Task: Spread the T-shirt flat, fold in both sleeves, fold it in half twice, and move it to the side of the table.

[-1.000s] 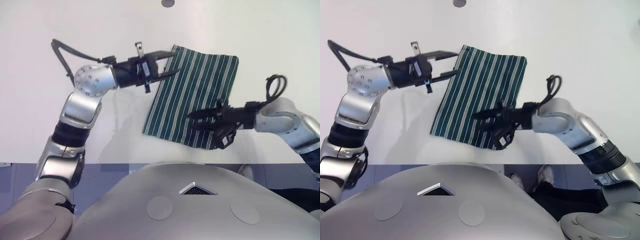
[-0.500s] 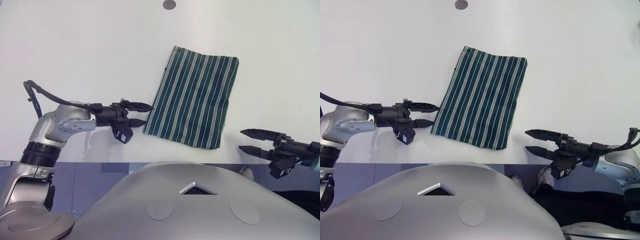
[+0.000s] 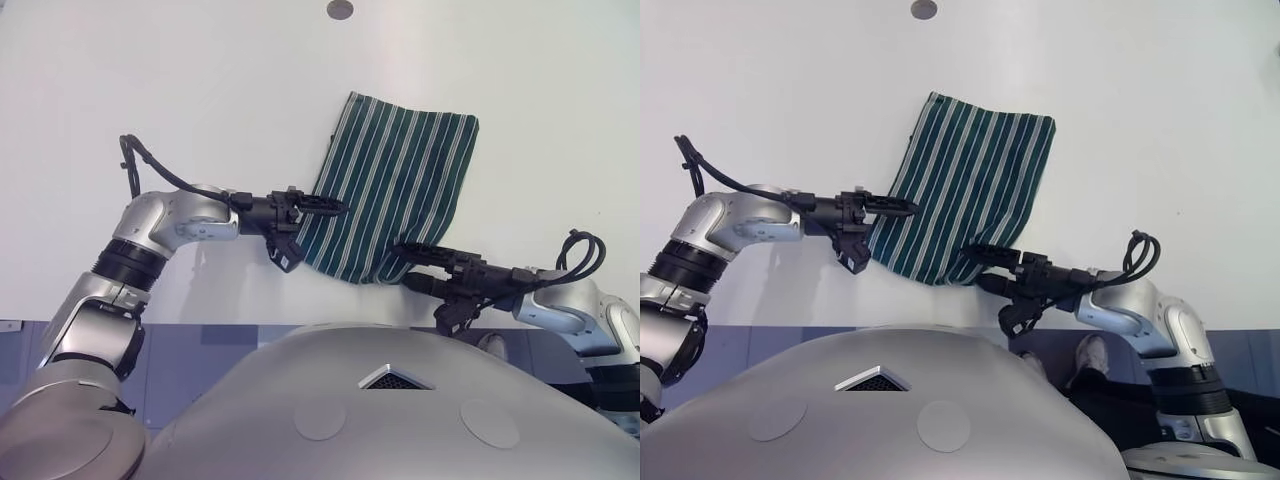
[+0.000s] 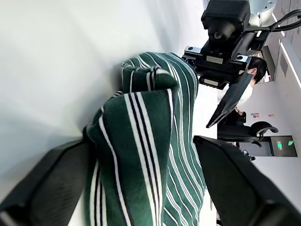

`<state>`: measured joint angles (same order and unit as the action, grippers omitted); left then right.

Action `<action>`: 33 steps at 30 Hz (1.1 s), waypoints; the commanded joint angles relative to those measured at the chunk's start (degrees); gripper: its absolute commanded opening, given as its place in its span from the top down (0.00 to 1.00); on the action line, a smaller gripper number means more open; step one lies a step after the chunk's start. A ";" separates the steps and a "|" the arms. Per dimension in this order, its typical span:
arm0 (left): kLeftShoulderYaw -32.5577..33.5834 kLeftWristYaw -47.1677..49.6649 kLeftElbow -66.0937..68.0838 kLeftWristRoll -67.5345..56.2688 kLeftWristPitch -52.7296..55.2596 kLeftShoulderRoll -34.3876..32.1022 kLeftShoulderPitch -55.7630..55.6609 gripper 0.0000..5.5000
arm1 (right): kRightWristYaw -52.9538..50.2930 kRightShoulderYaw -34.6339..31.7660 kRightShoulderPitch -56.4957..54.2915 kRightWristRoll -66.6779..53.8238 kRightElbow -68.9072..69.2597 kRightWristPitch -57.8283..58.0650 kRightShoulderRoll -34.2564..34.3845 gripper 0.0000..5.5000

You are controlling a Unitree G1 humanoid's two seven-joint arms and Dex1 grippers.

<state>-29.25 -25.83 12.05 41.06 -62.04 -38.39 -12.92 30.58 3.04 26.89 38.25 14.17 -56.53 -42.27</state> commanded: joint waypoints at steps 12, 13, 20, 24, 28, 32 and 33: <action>-6.69 2.64 5.80 9.09 7.14 -0.17 1.34 0.84 | -12.44 -2.68 -4.89 5.48 -20.86 -10.85 -9.47 0.29; -6.98 2.36 6.19 8.85 7.14 -0.18 0.97 0.86 | -12.49 -0.42 -6.00 6.56 -20.82 -10.15 -7.83 0.29; -8.40 1.32 6.90 6.47 8.14 -0.54 1.04 0.97 | -10.86 4.71 1.36 3.14 -11.09 -5.56 -8.75 0.35; -8.70 0.86 7.22 5.59 8.64 -0.57 0.51 0.97 | -9.31 5.03 2.24 -0.87 -9.57 -1.48 -10.37 0.52; -8.77 0.84 7.75 5.28 8.61 -0.46 -0.33 0.97 | -5.67 7.25 2.77 -2.96 -3.16 8.03 -6.39 0.65; -8.74 0.85 8.54 4.75 8.75 -0.19 -1.65 0.97 | -0.95 9.58 0.64 -4.85 4.14 19.01 -2.02 0.78; -8.76 0.81 8.84 4.54 8.78 -0.12 -2.14 0.97 | 0.78 10.04 0.25 -5.79 6.66 21.66 -1.51 0.82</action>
<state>-34.68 -21.41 15.84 41.18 -56.30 -38.25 -17.72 28.24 12.20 28.56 33.69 17.23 -39.57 -44.71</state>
